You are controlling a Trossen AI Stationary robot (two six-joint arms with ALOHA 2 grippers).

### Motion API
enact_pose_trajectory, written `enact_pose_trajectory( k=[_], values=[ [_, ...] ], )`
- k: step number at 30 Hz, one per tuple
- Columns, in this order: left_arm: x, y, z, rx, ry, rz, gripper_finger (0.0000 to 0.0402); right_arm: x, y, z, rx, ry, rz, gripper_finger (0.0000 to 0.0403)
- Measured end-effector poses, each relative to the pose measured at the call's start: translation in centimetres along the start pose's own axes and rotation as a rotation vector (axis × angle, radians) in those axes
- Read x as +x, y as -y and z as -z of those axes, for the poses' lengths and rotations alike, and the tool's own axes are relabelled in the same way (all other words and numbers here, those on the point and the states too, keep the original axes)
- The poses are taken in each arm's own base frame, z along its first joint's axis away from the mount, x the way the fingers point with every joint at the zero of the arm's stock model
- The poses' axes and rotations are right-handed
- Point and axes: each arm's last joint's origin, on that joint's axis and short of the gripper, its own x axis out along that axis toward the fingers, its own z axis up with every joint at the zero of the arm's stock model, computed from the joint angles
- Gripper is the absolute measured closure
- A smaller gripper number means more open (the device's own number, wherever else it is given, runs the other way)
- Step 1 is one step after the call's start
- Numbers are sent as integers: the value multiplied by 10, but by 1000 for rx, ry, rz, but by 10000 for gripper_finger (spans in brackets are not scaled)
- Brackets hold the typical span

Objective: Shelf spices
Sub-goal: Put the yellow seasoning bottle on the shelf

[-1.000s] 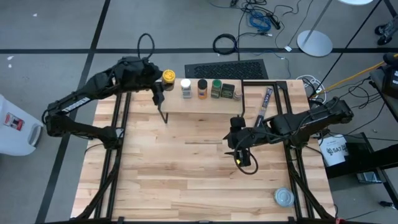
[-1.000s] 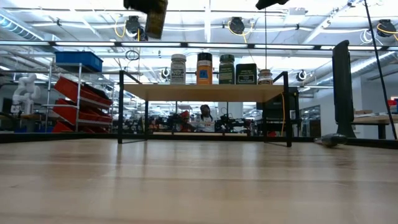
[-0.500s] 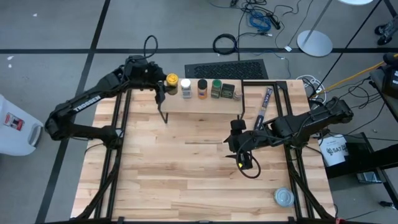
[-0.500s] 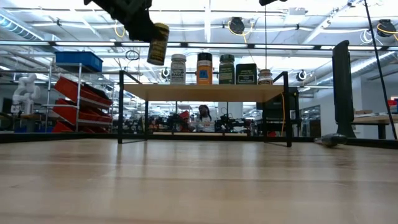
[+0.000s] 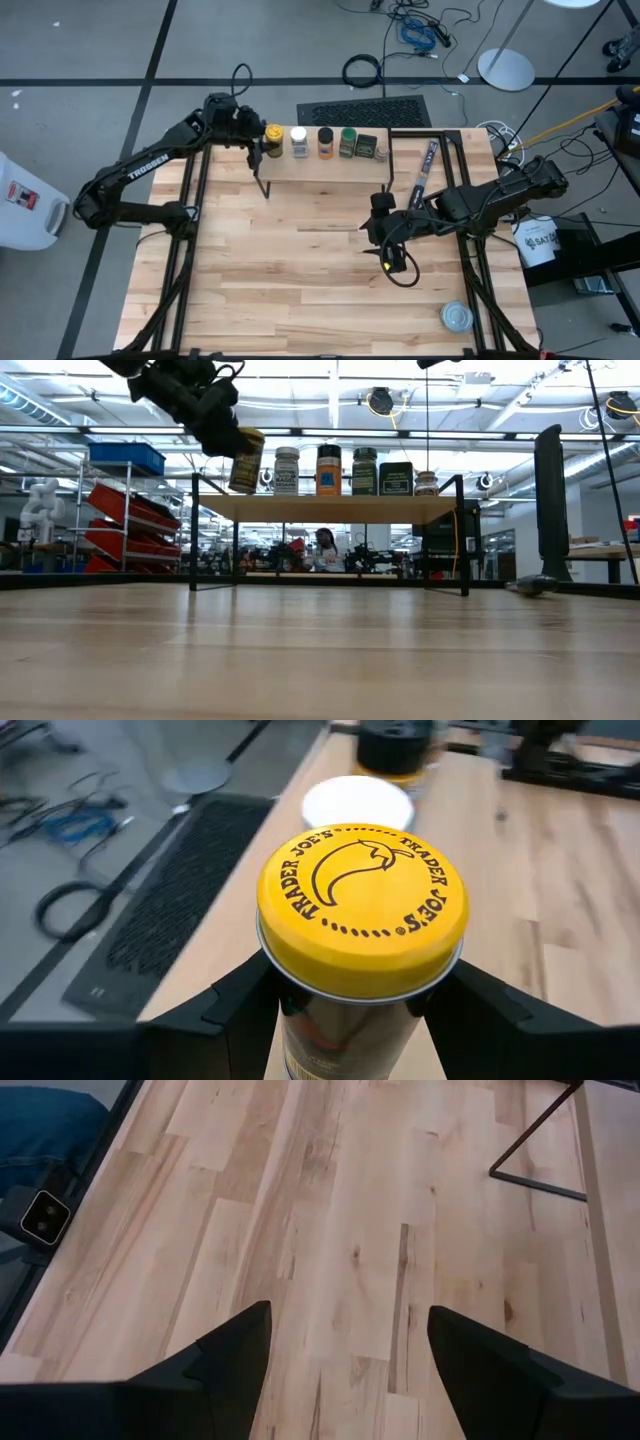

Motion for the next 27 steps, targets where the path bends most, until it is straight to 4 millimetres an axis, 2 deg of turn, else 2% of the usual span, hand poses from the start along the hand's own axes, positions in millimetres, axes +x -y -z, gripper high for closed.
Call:
enact_pose_trajectory(
  k=[4,10,27],
  values=[
    [2,-1,7,36,22,63,182,0,0,0,0,0,0,147],
    [4,-7,18,51,15,50,182,0,0,0,0,0,0,147],
    [6,-13,17,79,65,87,182,0,0,0,0,4,0,147]
  ],
)
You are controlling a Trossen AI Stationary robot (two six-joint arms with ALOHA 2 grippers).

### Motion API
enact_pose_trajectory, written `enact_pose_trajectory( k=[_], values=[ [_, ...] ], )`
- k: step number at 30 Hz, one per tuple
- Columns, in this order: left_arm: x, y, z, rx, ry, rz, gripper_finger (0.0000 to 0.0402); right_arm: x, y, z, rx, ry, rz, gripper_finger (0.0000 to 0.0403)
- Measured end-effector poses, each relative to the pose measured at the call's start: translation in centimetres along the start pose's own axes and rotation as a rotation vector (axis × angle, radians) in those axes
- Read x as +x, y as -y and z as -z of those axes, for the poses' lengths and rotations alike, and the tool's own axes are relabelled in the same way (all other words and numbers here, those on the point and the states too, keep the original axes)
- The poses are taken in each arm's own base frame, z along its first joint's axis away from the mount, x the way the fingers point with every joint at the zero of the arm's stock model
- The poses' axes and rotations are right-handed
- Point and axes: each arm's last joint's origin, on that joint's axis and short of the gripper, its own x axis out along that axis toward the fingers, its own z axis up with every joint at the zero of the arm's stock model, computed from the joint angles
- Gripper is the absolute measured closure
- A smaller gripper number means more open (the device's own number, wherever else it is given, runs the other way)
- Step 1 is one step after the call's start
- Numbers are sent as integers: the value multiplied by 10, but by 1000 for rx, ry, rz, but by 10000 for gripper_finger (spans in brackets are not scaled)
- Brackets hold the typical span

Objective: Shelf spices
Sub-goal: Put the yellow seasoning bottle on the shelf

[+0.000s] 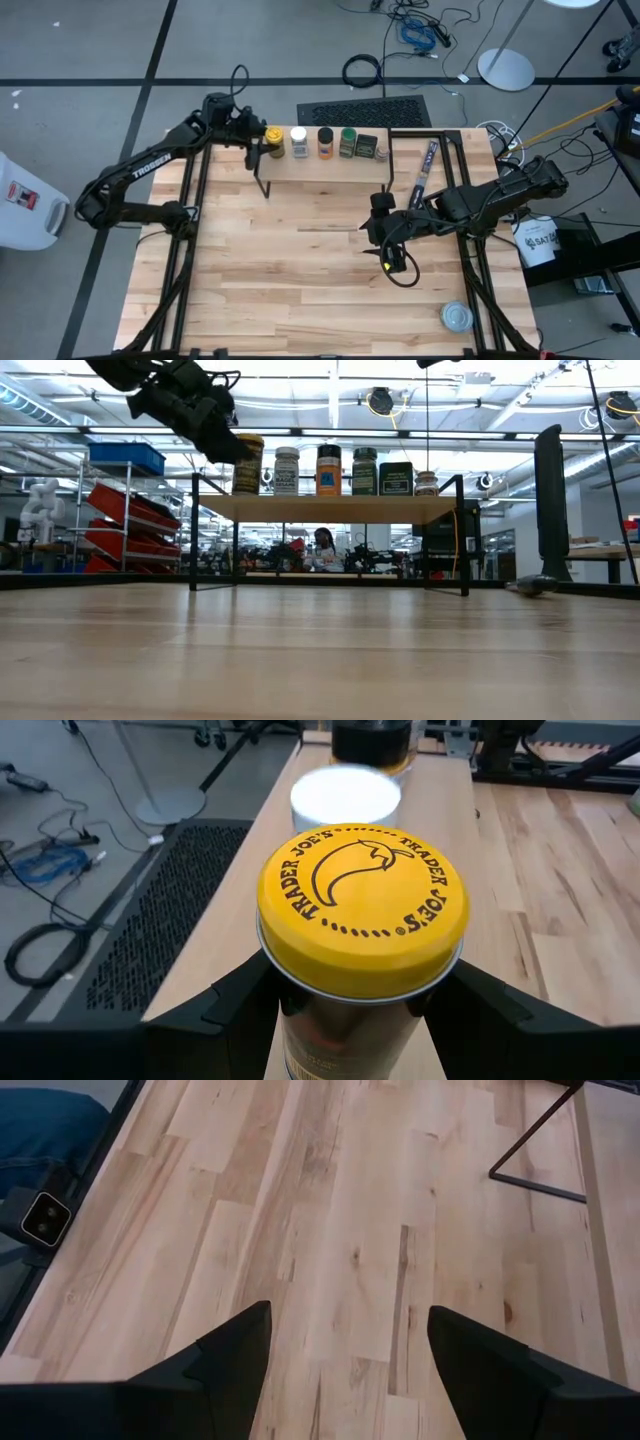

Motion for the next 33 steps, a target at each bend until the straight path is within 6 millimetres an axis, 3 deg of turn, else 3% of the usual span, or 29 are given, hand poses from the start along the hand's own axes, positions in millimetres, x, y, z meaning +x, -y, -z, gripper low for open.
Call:
enact_pose_trajectory(
  k=[17,27,33],
  values=[
    [16,-5,8,-45,-15,87,182,0,0,0,2,1,0,147],
    [16,-6,8,-31,-19,53,134,0,0,0,3,2,0,147],
    [15,-7,8,-30,-18,48,128,0,0,0,3,2,0,147]
  ],
)
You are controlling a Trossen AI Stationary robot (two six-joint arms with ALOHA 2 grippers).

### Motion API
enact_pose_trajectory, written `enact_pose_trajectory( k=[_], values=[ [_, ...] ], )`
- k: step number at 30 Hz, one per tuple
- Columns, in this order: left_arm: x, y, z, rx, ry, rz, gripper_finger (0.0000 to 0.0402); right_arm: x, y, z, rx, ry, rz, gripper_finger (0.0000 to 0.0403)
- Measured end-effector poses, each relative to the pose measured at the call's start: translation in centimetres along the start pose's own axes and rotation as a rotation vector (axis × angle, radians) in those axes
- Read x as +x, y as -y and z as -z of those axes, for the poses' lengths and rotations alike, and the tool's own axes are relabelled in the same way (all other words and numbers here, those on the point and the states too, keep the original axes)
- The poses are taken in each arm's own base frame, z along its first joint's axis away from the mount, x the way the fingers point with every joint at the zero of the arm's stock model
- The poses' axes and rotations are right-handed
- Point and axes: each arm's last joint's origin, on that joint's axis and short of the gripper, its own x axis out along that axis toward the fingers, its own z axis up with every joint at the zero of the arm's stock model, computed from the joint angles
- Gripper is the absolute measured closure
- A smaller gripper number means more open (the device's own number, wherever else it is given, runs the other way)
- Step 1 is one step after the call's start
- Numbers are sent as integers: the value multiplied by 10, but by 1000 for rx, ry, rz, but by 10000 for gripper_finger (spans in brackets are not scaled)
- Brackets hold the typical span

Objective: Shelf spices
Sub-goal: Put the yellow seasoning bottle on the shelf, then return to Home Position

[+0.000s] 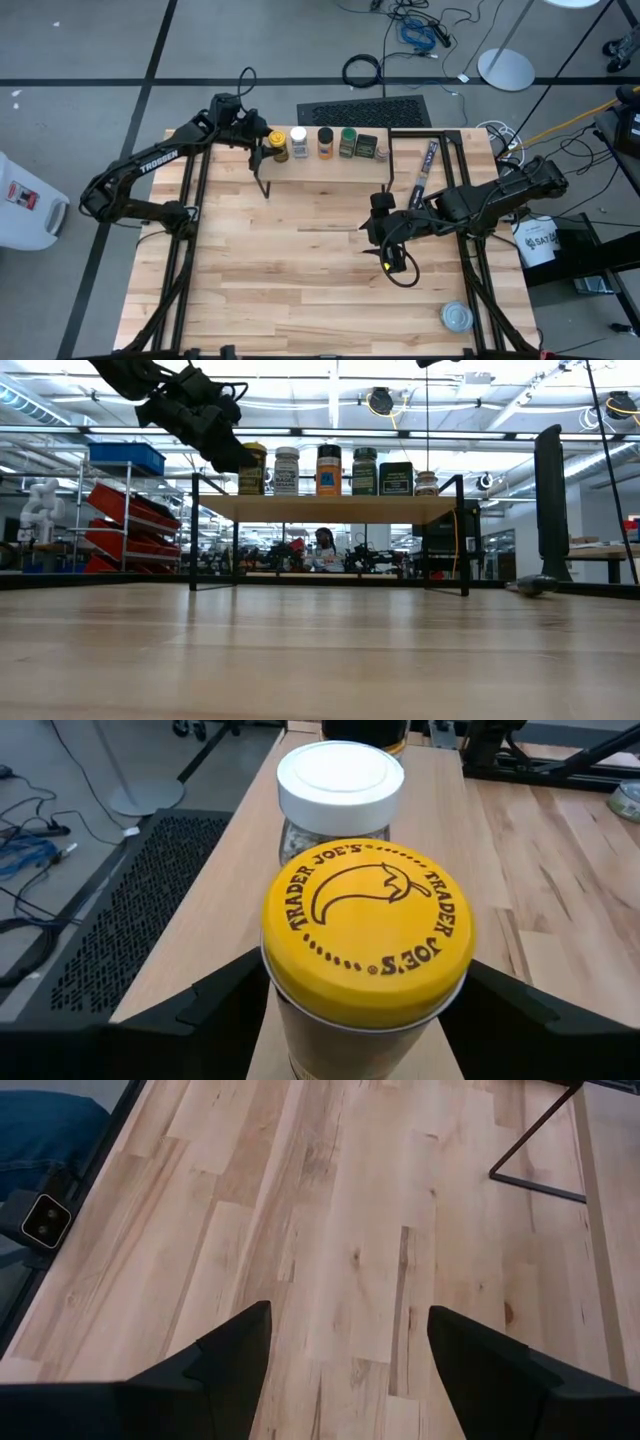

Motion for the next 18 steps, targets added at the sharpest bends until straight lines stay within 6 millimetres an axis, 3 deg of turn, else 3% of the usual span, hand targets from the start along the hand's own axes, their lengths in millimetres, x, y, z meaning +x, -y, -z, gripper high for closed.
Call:
enact_pose_trajectory(
  k=[8,18],
  values=[
    [-13,7,-8,12,35,-40,128,0,0,0,0,0,0,147],
    [-56,30,-24,47,81,-220,127,0,0,0,3,0,0,147]
  ],
)
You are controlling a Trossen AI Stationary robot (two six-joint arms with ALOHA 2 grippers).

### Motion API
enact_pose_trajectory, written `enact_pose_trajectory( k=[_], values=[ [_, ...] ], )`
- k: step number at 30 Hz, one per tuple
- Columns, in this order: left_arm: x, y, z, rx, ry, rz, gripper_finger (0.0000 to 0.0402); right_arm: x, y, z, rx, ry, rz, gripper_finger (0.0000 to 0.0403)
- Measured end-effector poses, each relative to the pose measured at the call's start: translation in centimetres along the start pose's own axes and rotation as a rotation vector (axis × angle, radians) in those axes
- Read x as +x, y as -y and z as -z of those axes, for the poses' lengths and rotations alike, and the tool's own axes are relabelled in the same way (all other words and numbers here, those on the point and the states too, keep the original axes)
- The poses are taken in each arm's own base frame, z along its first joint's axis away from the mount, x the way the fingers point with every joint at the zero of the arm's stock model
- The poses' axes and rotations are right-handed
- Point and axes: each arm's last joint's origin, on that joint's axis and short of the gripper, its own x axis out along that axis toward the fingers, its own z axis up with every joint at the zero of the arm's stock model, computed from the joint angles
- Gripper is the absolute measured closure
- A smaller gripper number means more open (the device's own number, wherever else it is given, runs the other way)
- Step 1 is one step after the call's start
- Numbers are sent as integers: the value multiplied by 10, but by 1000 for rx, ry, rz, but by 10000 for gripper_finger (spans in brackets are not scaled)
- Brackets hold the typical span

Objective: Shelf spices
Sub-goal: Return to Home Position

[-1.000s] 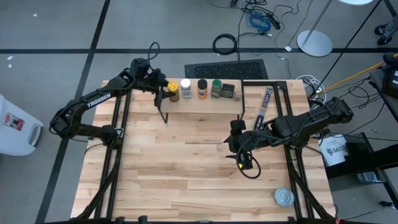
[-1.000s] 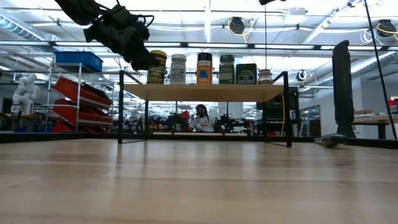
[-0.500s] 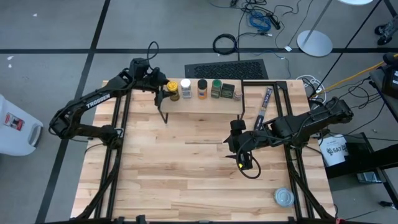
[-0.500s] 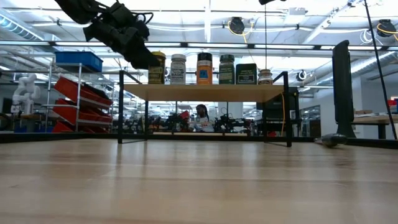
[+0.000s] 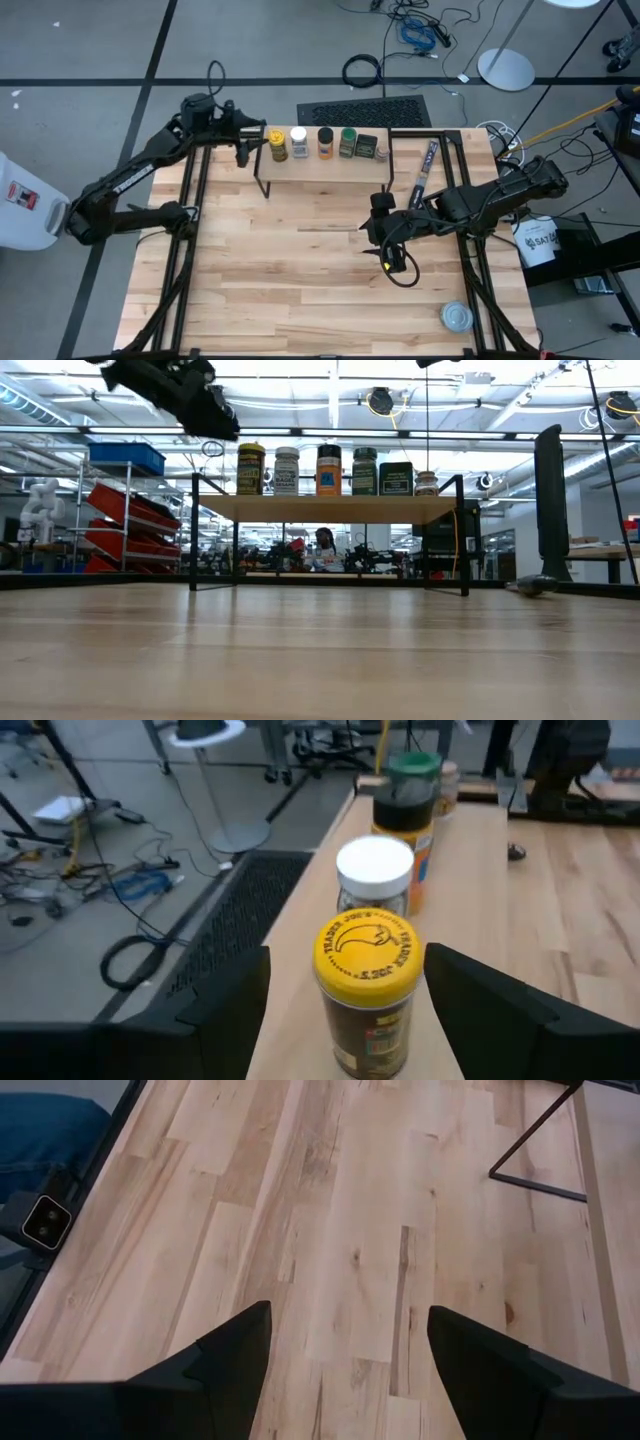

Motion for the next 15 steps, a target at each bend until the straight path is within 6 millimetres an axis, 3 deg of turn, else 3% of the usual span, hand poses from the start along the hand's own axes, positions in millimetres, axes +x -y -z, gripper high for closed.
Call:
enact_pose_trajectory(
  k=[7,15],
  values=[
    [-35,18,-9,-84,59,-8,127,0,0,0,11,0,0,147],
    [-67,53,-10,-128,70,113,127,0,0,-1,27,9,14,147]
  ],
)
